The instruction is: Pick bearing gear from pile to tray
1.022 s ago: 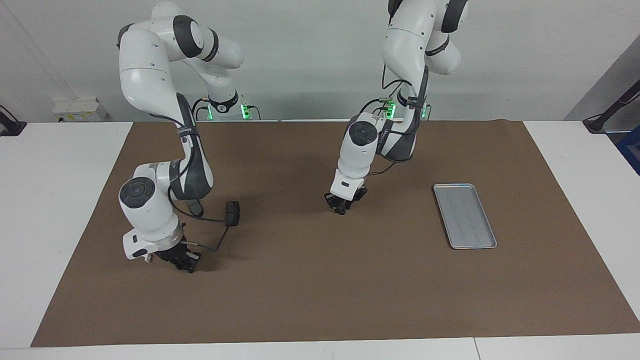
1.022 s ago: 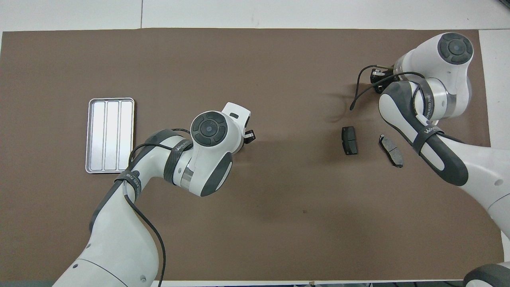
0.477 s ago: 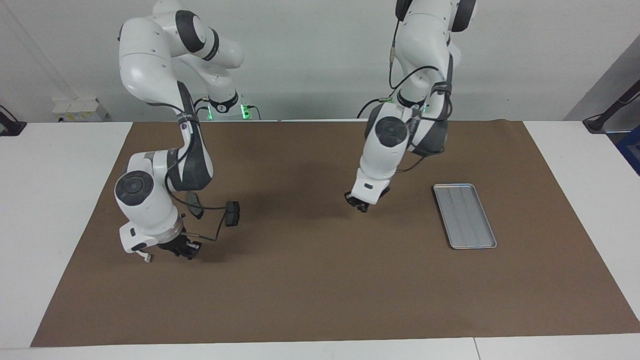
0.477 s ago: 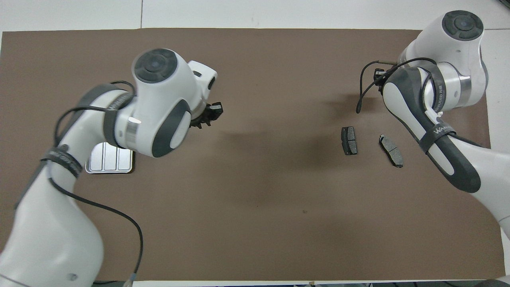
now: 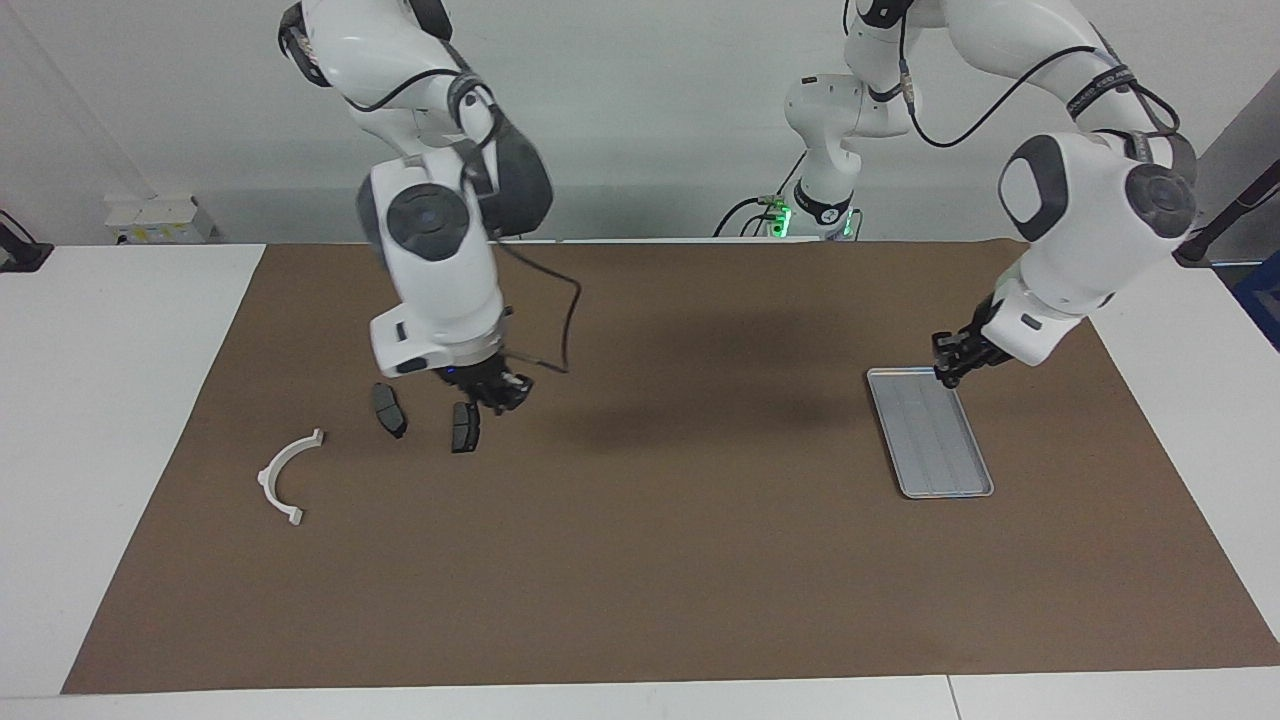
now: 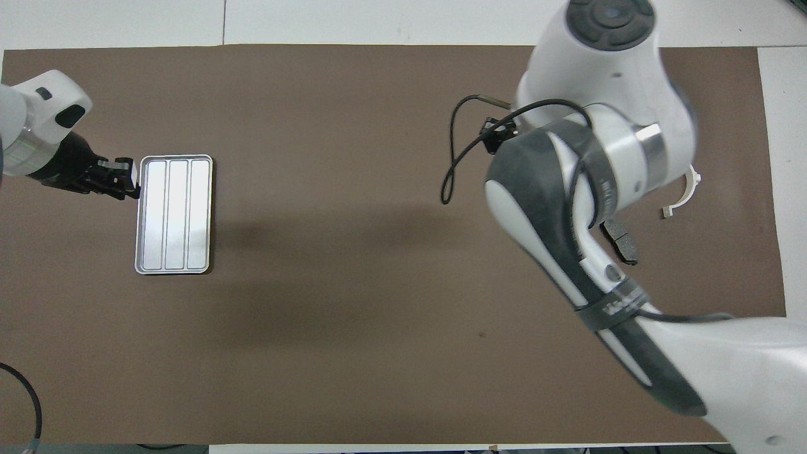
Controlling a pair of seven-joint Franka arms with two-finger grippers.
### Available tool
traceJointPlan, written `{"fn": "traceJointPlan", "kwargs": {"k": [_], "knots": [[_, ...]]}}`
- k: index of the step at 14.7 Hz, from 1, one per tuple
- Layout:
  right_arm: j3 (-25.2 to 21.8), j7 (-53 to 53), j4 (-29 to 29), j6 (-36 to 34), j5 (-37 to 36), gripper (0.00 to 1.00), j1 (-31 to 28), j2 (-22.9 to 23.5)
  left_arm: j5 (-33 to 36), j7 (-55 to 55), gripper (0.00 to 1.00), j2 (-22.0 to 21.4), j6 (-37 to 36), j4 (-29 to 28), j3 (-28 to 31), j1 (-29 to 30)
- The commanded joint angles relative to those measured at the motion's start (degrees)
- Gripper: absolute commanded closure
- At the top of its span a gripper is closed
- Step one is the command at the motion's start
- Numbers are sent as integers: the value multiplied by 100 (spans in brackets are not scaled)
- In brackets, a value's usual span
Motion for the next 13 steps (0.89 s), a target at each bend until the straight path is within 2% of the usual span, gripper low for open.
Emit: {"fn": "traceJointPlan", "kwargs": {"k": [1, 3, 5, 8, 11, 13], "knots": [[-22, 1329, -157, 762, 126, 100, 737, 182, 29, 297, 100, -668, 1209, -1583, -93, 87], [-40, 2007, -474, 1370, 64, 100, 1055, 287, 20, 280, 100, -854, 1555, -2068, -93, 88], [-48, 2472, -458, 1713, -337, 100, 1397, 716, 29, 262, 100, -950, 1731, -2324, -93, 70], [-48, 2976, -484, 2434, -832, 100, 1470, 1262, 29, 262, 100, -986, 2118, -2632, -93, 26], [-48, 2967, -896, 3101, -1034, 100, 1391, 1325, 29, 271, 100, -969, 2469, -2852, -93, 26], [-57, 2967, -1073, 3227, -1113, 100, 1355, 1325, 29, 271, 100, -899, 2733, -2957, -93, 43]]}}
